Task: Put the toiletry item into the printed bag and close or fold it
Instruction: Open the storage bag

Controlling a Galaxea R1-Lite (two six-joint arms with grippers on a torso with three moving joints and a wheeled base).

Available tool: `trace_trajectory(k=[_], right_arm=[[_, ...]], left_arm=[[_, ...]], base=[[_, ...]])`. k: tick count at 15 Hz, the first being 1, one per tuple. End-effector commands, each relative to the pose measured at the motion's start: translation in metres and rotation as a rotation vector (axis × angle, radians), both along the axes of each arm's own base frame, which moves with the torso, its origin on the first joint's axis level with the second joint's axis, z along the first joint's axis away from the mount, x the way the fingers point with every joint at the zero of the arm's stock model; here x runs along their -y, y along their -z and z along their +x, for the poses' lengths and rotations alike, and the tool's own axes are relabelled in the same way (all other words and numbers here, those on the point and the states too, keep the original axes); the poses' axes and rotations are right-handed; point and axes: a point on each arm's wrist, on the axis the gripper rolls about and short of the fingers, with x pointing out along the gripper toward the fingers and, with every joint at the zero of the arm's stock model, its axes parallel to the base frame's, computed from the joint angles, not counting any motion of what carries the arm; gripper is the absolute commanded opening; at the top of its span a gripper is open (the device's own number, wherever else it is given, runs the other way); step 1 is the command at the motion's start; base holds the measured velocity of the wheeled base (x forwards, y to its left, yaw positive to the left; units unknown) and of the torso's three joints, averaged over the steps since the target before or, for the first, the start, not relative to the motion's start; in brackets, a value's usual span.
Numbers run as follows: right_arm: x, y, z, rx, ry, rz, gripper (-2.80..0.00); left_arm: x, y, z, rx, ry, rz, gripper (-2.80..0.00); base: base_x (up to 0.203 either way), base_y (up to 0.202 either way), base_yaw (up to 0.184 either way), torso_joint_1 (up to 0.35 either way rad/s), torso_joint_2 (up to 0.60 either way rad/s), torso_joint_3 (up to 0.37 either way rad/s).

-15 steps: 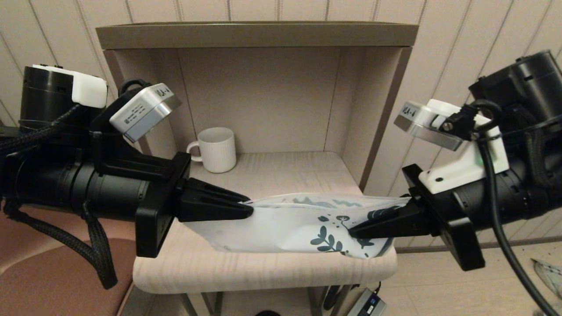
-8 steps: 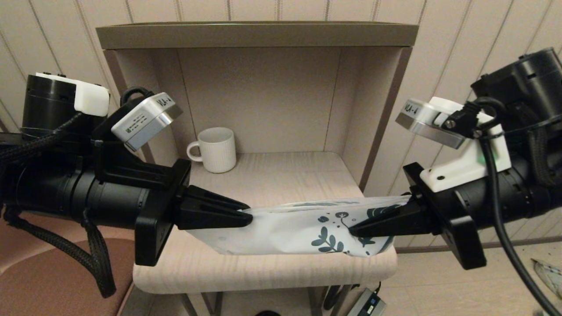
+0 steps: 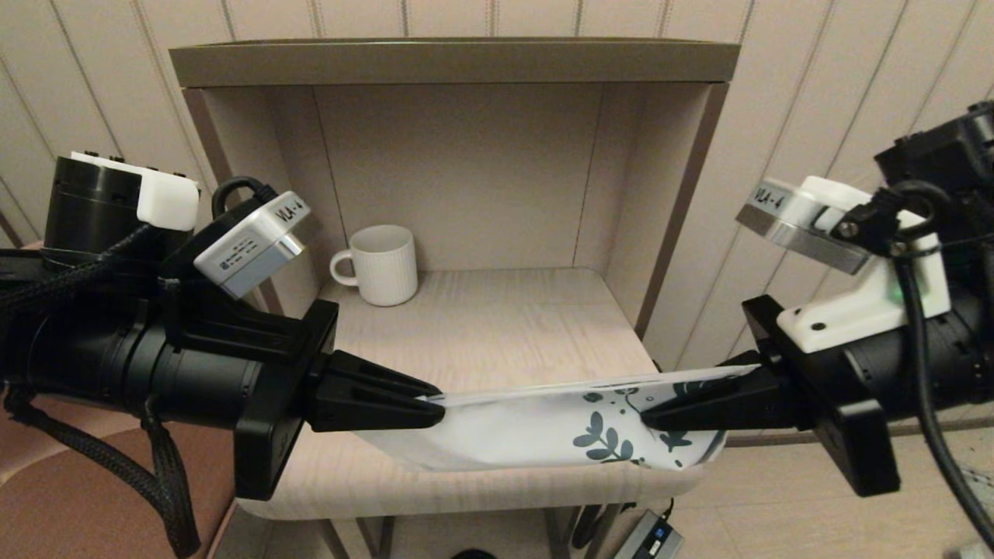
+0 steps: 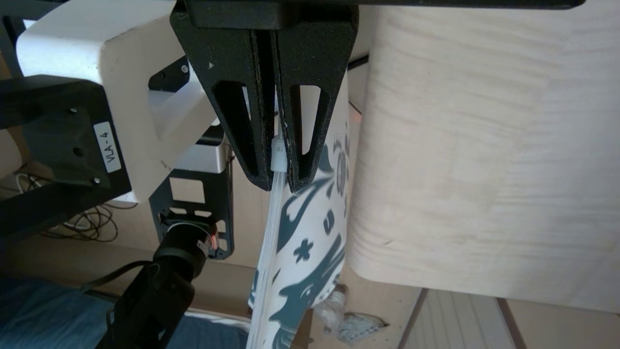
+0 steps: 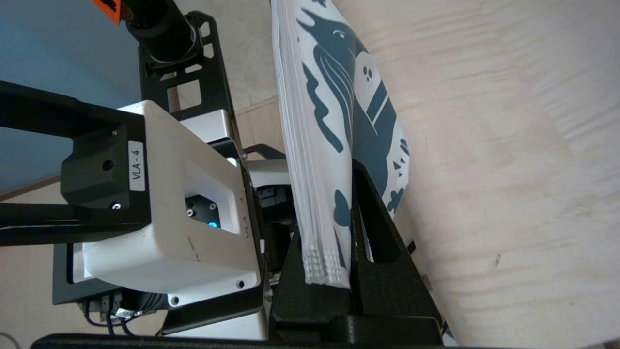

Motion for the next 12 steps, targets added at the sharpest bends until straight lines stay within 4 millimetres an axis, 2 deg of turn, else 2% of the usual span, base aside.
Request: trace_trajectory(k=[1,7,12], right_arm=[[0.003,-0.003,-0.005,0.012,-0.002,0.008,-2.80],[0.008,-0.005,-0.006,0.024,0.018,0.013,-2.80],[0.010,-0.007,-0.007,0.032,0.022,0.018,-2.80]], left_arm=[[-0.002,0.000,-0.003,0.002,0.005,-0.002,-2.80],[-0.010,0.006,-0.014,-0.010,-0.005,0.005,-2.80],[-0.015,0.009,-0.013,-0.024,-0.029,0.009,-2.80]], base=[[0.000,0.000,0.000,0.000,0.00,0.000],[0.000,0.000,0.000,0.000,0.00,0.000],[0.000,0.000,0.000,0.000,0.00,0.000]])
